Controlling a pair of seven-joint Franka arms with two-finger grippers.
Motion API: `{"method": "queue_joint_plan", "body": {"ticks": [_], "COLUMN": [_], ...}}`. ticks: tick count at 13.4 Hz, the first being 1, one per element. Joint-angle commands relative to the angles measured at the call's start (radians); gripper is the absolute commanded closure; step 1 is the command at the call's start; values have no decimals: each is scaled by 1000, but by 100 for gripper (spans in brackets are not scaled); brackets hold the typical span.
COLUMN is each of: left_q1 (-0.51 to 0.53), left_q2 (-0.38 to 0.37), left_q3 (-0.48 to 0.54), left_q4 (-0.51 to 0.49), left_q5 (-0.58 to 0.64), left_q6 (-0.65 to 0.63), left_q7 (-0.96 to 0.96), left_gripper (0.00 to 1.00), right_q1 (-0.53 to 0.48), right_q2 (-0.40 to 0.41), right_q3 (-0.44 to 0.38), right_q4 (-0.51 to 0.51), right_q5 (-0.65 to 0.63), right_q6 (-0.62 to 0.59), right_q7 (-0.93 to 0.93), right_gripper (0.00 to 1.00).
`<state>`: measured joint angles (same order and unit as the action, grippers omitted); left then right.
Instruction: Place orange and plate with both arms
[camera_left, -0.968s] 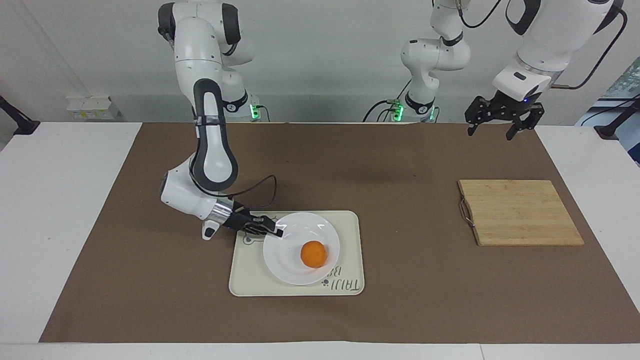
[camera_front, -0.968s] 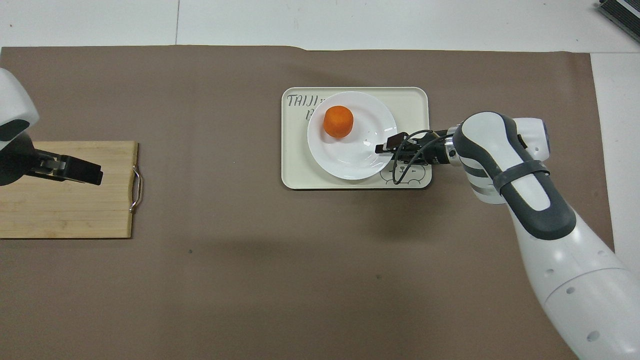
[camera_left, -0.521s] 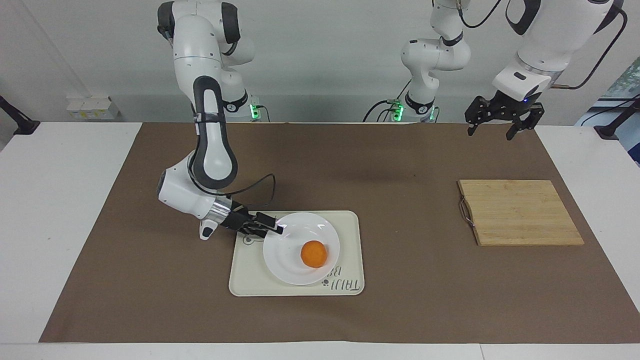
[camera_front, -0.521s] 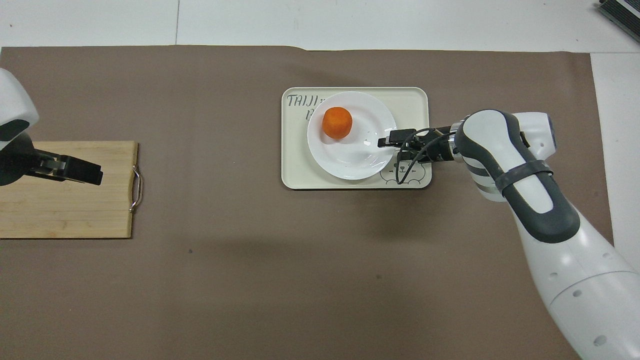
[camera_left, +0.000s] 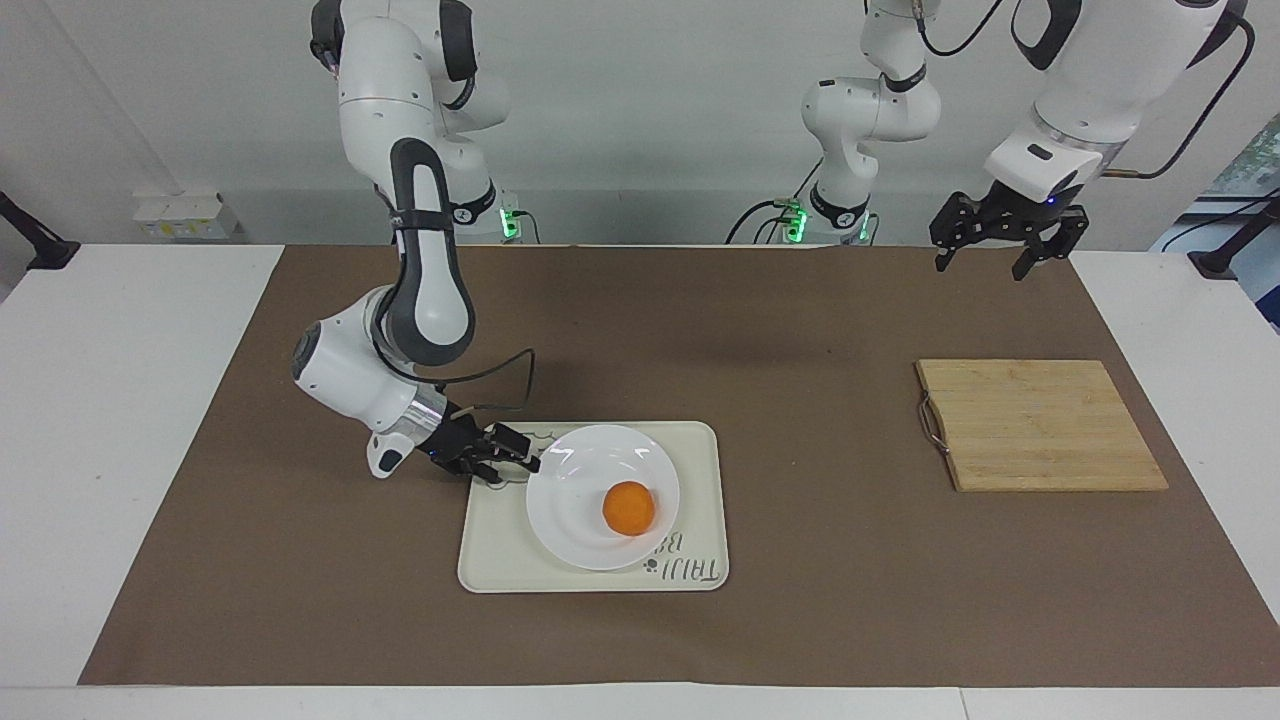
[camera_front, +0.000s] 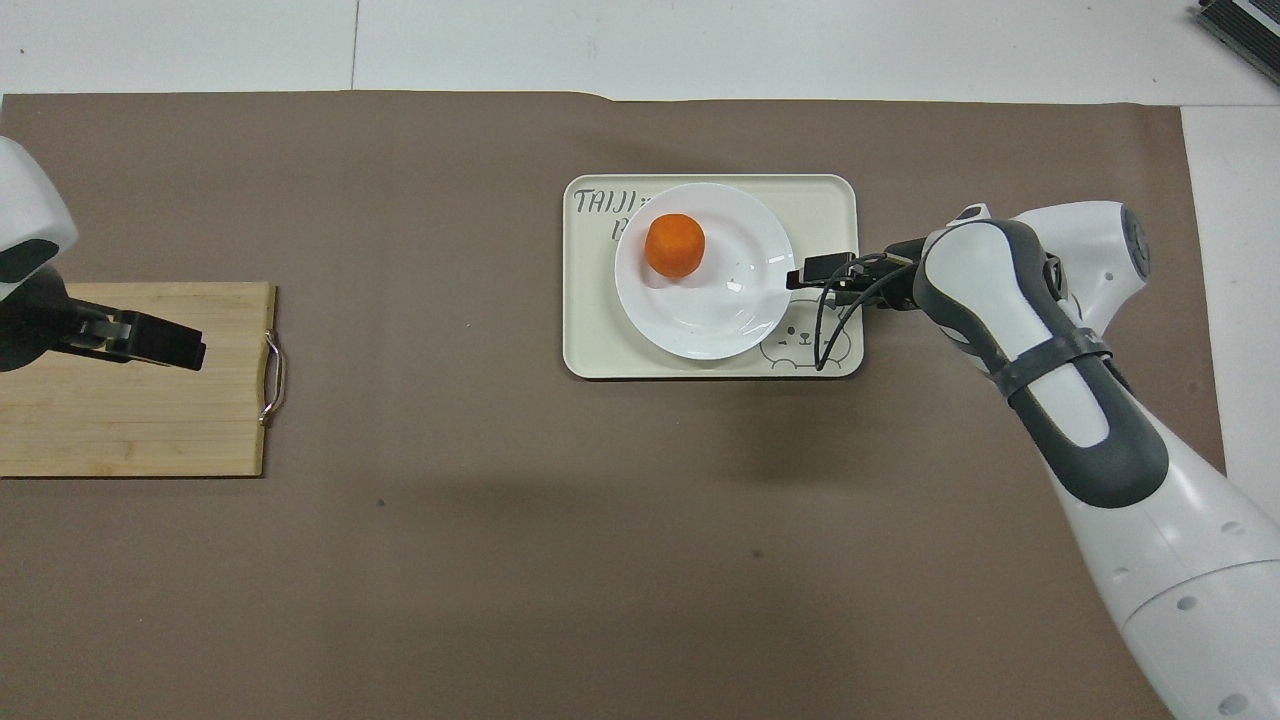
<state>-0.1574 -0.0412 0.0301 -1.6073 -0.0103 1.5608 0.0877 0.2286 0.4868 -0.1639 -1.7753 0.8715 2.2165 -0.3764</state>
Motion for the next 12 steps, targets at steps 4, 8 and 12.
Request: {"method": "queue_joint_plan", "body": {"ticks": [4, 8, 12], "left_q1": [10, 9, 10], "left_q2": [-14, -16, -16], "left_q3": [-6, -6, -6], "left_q4": [-10, -8, -10], "left_q5": [9, 9, 9], "left_q6": [-2, -2, -4], "left_q7": [-5, -5, -5], "left_gripper": [0, 0, 0], "right_q1": [3, -6, -32], "right_q2": [-91, -191, -293], "right_q3": [3, 3, 3], "right_q4": [-4, -7, -13], "right_q5": [-346, -575, -713], "right_q6": [8, -121, -309], "right_q7": [184, 284, 310], "right_gripper": [0, 0, 0]}}
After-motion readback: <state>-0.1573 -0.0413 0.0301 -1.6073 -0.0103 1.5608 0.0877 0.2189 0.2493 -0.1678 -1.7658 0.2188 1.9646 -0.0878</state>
